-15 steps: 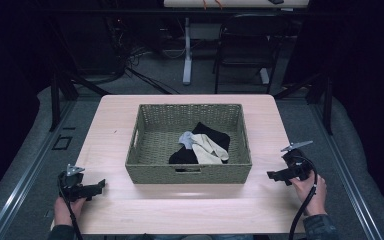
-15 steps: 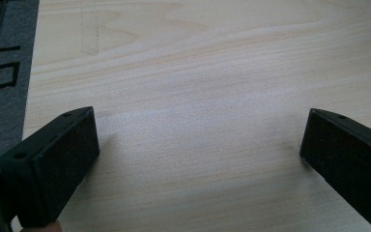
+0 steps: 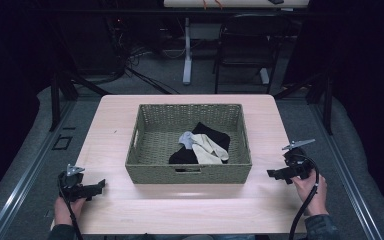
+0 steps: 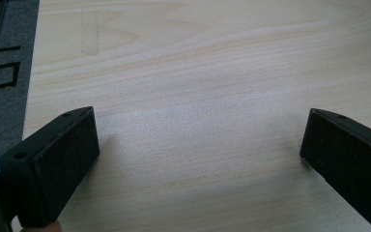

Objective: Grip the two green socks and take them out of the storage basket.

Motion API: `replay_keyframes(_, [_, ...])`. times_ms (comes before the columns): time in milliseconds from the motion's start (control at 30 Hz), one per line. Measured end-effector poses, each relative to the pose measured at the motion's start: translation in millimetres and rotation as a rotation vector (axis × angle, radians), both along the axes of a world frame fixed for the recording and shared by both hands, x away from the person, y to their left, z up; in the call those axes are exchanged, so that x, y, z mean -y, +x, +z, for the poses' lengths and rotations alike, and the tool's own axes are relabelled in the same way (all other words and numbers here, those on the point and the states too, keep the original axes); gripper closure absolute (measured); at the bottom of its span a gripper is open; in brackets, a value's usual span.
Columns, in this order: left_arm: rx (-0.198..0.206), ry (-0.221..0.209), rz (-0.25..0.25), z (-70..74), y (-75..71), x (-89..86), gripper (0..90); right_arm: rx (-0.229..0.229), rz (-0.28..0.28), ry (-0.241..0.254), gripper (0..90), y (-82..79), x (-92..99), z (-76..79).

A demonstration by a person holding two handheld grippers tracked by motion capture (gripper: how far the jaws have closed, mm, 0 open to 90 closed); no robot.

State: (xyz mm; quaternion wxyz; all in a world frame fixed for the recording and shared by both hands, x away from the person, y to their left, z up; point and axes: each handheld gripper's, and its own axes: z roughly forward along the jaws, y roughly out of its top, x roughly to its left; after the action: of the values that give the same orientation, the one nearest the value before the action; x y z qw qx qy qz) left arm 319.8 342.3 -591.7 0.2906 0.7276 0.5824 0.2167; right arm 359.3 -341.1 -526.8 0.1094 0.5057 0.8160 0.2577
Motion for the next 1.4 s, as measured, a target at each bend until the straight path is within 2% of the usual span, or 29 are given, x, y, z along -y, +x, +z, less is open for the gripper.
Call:
replay_keyframes(33, [0.000, 0.000, 0.000, 0.0, 0.0, 0.0, 0.0, 0.000, 0.005, 0.014, 9.4, 0.2, -0.2, 0.9])
replay_keyframes(233, [0.000, 0.000, 0.000, 0.0, -0.1, 0.0, 0.0, -0.007, 0.020, -0.004, 5.3, 5.5, -3.8, 8.6])
replay_keyframes(400, [0.000, 0.000, -0.001, 0.0, -0.1, 0.0, 0.0, -0.016, 0.005, -0.006, 0.0, 7.4, -7.2, 14.9])
replay_keyframes(667, [0.000, -0.001, -0.004, -0.1, 1.5, -0.2, 0.0, 0.004, 0.000, 0.003, 0.0, 8.4, -8.8, 32.2])
replay_keyframes(867, [-0.001, -0.002, -0.003, -0.1, 1.3, 0.0, 0.0, 0.015, 0.019, 0.015, 0.0, 14.2, -9.4, 44.5])
replay_keyframes(933, [0.000, 0.000, -0.004, 0.0, 1.2, -0.1, 0.0, 0.018, 0.031, 0.031, 0.0, 15.4, -11.6, 50.2])
replay_keyframes(1000, [-0.002, -0.001, -0.003, 0.0, 1.1, -0.1, 0.0, 0.027, 0.038, 0.024, 0.0, 17.1, -15.1, 56.5])
replay_keyframes(1033, [-0.002, -0.001, -0.004, 0.0, 1.1, -0.1, 0.0, 0.024, 0.058, 0.034, 0.0, 19.3, -18.0, 63.5])
replay_keyframes(1067, [-0.001, -0.001, -0.003, 0.0, 1.1, -0.1, 0.0, 0.024, 0.058, 0.034, 0.0, 19.3, -18.0, 63.5])
replay_keyframes(1100, [-0.002, -0.001, -0.003, 0.0, 1.1, -0.1, 0.0, 0.033, 0.063, 0.031, 0.0, 21.0, -21.1, 71.3])
replay_keyframes(1200, [0.000, 0.000, -0.004, -0.1, 1.1, -0.2, 0.0, 0.036, 0.077, 0.042, 0.0, 23.2, -23.8, 79.2])
replay_keyframes(1367, [-0.001, -0.001, -0.003, 0.0, 1.0, -0.1, 0.0, 0.048, 0.112, 0.048, 0.0, 31.1, -35.0, 101.5])
replay_keyframes(1400, [0.000, -0.001, -0.004, -0.1, 1.0, -0.1, 0.0, 0.048, 0.112, 0.048, 0.0, 31.1, -35.0, 101.5])
